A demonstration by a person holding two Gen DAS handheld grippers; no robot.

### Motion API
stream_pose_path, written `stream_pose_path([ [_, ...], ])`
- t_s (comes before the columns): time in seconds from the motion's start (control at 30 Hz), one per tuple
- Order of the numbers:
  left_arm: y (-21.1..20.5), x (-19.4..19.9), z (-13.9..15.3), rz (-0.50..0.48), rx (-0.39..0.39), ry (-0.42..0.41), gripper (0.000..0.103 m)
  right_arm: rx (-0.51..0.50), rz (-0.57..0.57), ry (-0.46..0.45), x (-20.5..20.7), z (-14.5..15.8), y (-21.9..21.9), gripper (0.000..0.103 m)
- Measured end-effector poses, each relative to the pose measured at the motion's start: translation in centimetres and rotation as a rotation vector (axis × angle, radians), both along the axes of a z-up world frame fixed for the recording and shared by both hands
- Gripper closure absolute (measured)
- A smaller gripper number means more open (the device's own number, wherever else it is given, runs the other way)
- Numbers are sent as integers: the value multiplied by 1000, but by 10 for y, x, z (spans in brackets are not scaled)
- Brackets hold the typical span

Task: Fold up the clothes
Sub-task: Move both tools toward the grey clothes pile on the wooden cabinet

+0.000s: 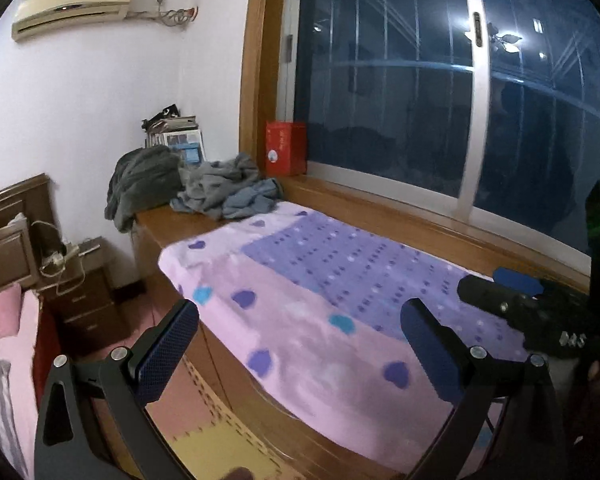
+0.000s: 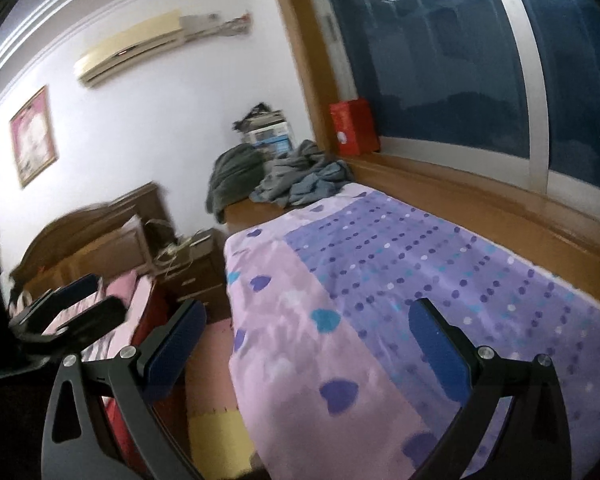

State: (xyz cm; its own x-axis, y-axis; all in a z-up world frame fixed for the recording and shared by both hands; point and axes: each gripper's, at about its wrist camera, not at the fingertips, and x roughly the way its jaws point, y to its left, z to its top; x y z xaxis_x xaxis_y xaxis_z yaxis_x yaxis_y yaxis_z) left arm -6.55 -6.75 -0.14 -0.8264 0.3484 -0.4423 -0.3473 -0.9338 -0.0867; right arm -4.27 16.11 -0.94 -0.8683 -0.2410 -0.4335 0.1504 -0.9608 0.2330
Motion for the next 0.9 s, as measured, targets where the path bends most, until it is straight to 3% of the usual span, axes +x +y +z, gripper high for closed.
stream_pose_path([
  [0.17, -46, -67, -3, -187, 41, -87, 0, -28, -53, 3, -58, -1, -34, 0],
  [0.27, -79, -103, 3, -218, 15, -82, 0, 56, -63, 56, -93, 8, -81, 0],
  [0.37, -121, -141, 9, -175, -16, -60, 0, 81, -93, 94, -126, 17, -116, 0],
  [0.43, -145, -165, 12, -97, -50, -41, 0, 59, -113, 100, -150, 23, -133, 0],
  [0.53, -162, -200, 9, -32, -82, -45, 0, 33, -131, 80, -185, 29, -153, 0],
  [0.67, -184, -246, 5, 51, -122, -51, 1, 80, -157, 54, -234, 29, -179, 0],
  [0.7, -189, -258, 3, 71, -132, -53, 1, 103, -178, 54, -246, 28, -184, 0],
  [0.8, -196, -302, -2, 93, -162, -93, 18, 229, -332, 53, -282, 22, -199, 0],
  [0.9, -197, -347, -10, 75, -159, -135, 20, 354, -487, 52, -317, 17, -213, 0],
])
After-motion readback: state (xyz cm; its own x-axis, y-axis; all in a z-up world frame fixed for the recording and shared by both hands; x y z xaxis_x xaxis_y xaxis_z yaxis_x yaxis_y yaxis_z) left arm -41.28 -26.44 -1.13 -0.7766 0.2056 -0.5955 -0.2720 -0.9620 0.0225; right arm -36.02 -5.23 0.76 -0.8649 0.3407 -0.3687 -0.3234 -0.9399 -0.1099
